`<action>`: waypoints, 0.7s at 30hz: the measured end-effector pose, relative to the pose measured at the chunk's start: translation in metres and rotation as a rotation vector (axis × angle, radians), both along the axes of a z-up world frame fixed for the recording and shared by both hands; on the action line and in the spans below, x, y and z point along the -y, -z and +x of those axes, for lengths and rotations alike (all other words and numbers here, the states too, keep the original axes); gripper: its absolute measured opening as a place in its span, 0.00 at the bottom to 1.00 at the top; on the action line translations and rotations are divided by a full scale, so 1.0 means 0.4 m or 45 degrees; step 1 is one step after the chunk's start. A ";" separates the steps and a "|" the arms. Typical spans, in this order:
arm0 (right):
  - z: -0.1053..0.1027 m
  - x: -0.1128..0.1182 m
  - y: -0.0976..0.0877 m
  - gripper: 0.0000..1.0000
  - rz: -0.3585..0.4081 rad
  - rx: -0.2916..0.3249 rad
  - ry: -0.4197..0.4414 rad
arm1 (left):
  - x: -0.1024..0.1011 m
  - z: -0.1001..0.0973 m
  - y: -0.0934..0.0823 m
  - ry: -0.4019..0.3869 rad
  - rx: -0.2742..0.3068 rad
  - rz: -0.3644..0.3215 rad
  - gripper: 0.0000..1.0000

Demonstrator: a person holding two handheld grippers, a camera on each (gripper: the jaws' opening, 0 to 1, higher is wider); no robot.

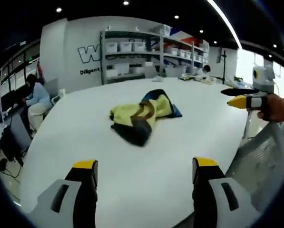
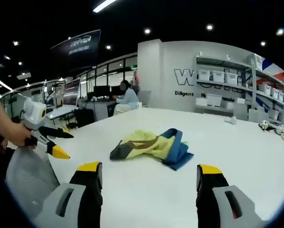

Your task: Fold the garment on the visible template until the final outline fits inside the template.

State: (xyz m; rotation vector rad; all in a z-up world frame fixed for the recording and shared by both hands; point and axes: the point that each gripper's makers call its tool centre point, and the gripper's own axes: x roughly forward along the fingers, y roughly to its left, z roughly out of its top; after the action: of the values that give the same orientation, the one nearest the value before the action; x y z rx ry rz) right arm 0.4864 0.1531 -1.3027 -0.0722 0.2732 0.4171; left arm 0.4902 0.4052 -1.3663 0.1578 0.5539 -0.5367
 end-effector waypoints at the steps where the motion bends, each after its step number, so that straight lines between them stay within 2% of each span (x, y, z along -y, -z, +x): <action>1: -0.001 -0.001 0.004 0.78 -0.030 -0.005 -0.007 | 0.000 0.002 0.003 0.009 -0.013 0.004 0.85; 2: 0.000 0.004 0.004 0.76 -0.044 -0.006 0.007 | 0.007 0.018 -0.026 0.009 0.074 -0.047 0.84; 3: 0.003 0.010 -0.004 0.77 -0.025 0.013 0.025 | 0.002 0.019 -0.035 -0.005 0.086 -0.057 0.83; 4: 0.003 0.012 -0.008 0.77 -0.007 0.021 0.028 | -0.002 0.015 -0.034 -0.010 0.079 -0.051 0.82; 6: -0.001 0.022 0.008 0.76 -0.039 -0.011 0.044 | 0.000 0.010 -0.039 -0.009 0.083 -0.060 0.81; 11: -0.006 0.018 0.017 0.76 -0.076 -0.015 0.039 | 0.009 0.005 -0.026 0.012 0.070 -0.059 0.81; 21: -0.011 0.038 0.042 0.75 -0.048 -0.067 0.077 | 0.016 -0.009 -0.008 0.020 0.023 -0.090 0.84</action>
State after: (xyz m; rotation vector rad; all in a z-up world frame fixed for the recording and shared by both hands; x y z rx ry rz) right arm 0.4822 0.1381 -1.3197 -0.0894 0.3344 0.3538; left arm 0.4866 0.3987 -1.3630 0.0997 0.5157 -0.5685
